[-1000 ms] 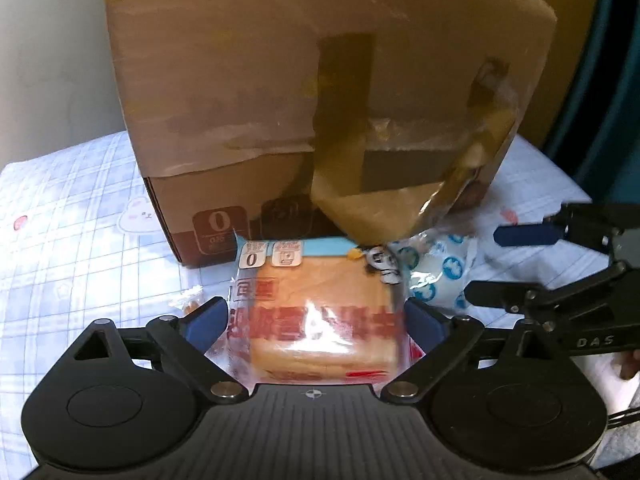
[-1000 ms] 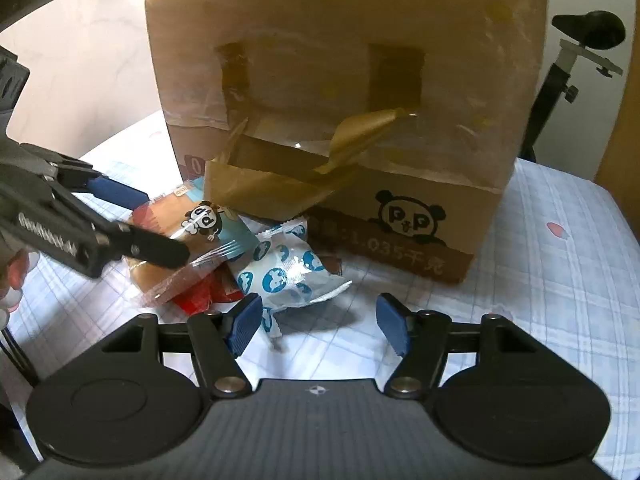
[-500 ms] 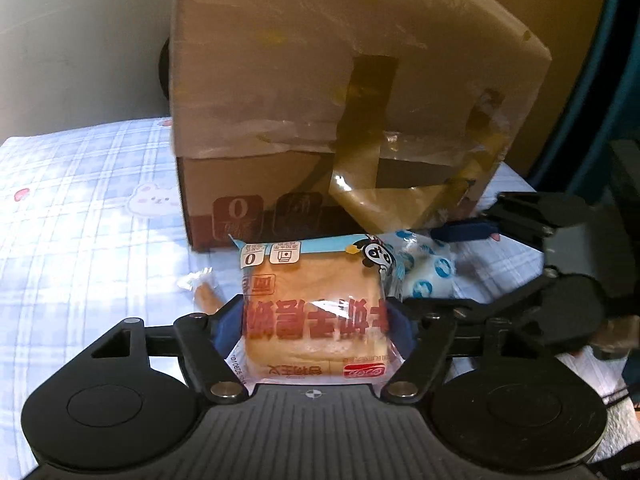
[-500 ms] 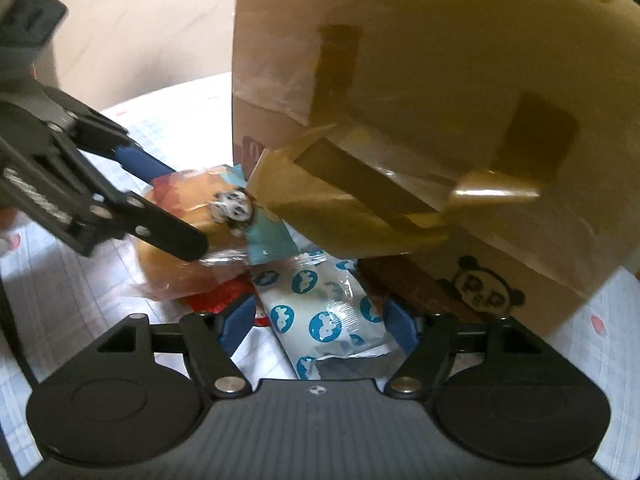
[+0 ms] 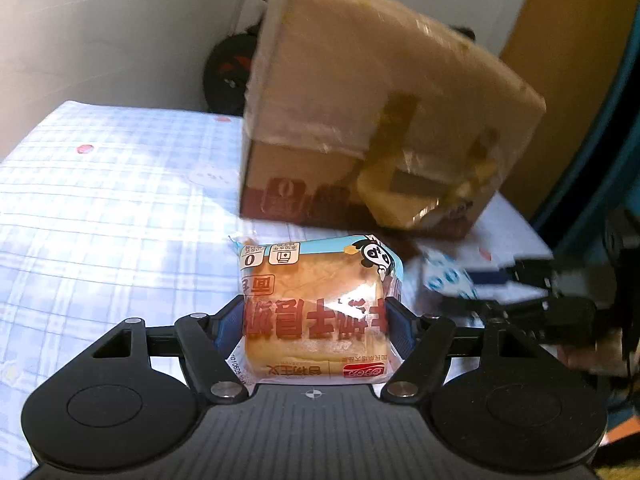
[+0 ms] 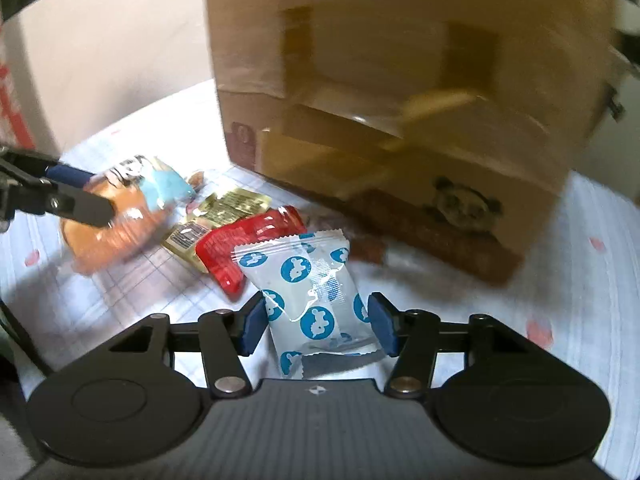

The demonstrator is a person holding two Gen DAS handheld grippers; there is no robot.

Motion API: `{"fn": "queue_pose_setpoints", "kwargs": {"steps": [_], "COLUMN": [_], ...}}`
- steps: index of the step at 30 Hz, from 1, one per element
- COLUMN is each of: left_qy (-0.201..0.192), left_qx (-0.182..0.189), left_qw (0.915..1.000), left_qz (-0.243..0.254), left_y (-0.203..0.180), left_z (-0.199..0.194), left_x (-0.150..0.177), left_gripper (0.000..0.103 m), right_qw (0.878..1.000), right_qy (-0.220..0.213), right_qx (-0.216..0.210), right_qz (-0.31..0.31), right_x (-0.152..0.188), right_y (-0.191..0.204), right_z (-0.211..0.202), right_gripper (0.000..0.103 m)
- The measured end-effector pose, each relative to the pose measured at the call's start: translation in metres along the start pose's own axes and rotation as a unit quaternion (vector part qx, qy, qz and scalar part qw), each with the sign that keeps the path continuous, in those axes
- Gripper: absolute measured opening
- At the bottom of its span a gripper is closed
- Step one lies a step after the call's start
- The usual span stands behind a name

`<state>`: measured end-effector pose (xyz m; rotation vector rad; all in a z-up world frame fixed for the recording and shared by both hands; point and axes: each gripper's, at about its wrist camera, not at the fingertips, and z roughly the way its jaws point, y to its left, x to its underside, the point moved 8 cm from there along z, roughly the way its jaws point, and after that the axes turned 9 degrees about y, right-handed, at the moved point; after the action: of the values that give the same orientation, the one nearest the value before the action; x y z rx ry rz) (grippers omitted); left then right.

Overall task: Organize snacks
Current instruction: 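Grasp the bread loaf with the left tool while the right tool grasps the white-blue packet, then carry both packets over the box and open both tools to drop them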

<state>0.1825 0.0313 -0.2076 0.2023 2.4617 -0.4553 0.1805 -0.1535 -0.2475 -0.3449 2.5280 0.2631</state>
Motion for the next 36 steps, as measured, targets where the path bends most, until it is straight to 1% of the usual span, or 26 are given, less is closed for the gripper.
{"fn": "queue_pose_setpoints", "kwargs": {"steps": [4, 7, 10, 14, 17, 20, 22, 24, 27, 29, 30, 33, 36], "left_qy": [-0.033, -0.063, -0.094, -0.136, -0.164, -0.184, -0.195, -0.202, -0.201, -0.197, -0.193, -0.18, -0.133], "left_qx": [0.002, 0.005, 0.011, 0.014, 0.013, 0.013, 0.009, 0.004, 0.005, 0.005, -0.001, -0.023, -0.036], "left_qw": [0.9994, 0.998, 0.9955, 0.9901, 0.9846, 0.9796, 0.9762, 0.9734, 0.9737, 0.9751, 0.9758, 0.9778, 0.9848], "left_qz": [-0.01, -0.006, 0.002, 0.032, 0.06, 0.079, 0.095, 0.108, 0.106, 0.102, 0.103, 0.105, 0.106], "left_y": [0.003, 0.001, -0.005, -0.024, -0.038, -0.051, -0.063, -0.075, -0.086, -0.091, -0.095, -0.101, -0.104], "left_z": [-0.023, -0.045, -0.067, -0.094, -0.108, -0.114, -0.112, -0.103, -0.08, -0.062, -0.05, -0.028, 0.004], "left_x": [-0.012, -0.027, -0.043, -0.072, -0.097, -0.124, -0.144, -0.165, -0.194, -0.211, -0.22, -0.231, -0.243], "left_gripper": [0.074, 0.074, 0.074, 0.074, 0.074, 0.074, 0.074, 0.074, 0.074, 0.074, 0.074, 0.074, 0.075], "right_qw": [0.999, 0.996, 0.993, 0.987, 0.979, 0.973, 0.971, 0.97, 0.97, 0.97, 0.97, 0.972, 0.974], "right_qy": [-0.027, -0.055, -0.088, -0.142, -0.187, -0.219, -0.231, -0.237, -0.235, -0.23, -0.226, -0.211, -0.189], "right_qx": [0.001, 0.009, 0.011, 0.011, 0.007, 0.004, 0.004, 0.013, 0.028, 0.034, 0.035, 0.05, 0.073], "right_qz": [0.048, 0.062, 0.072, 0.078, 0.077, 0.068, 0.063, 0.055, 0.052, 0.069, 0.078, 0.091, 0.1], "right_x": [0.004, 0.001, -0.011, -0.036, -0.066, -0.096, -0.114, -0.135, -0.163, -0.18, -0.187, -0.199, -0.199], "right_y": [-0.014, -0.024, -0.032, -0.04, -0.044, -0.045, -0.05, -0.053, -0.059, -0.067, -0.072, -0.08, -0.086], "right_z": [-0.028, -0.053, -0.078, -0.118, -0.142, -0.159, -0.17, -0.17, -0.159, -0.146, -0.139, -0.12, -0.101], "right_gripper": [0.053, 0.052, 0.049, 0.049, 0.048, 0.048, 0.048, 0.048, 0.048, 0.048, 0.048, 0.048, 0.05]}}
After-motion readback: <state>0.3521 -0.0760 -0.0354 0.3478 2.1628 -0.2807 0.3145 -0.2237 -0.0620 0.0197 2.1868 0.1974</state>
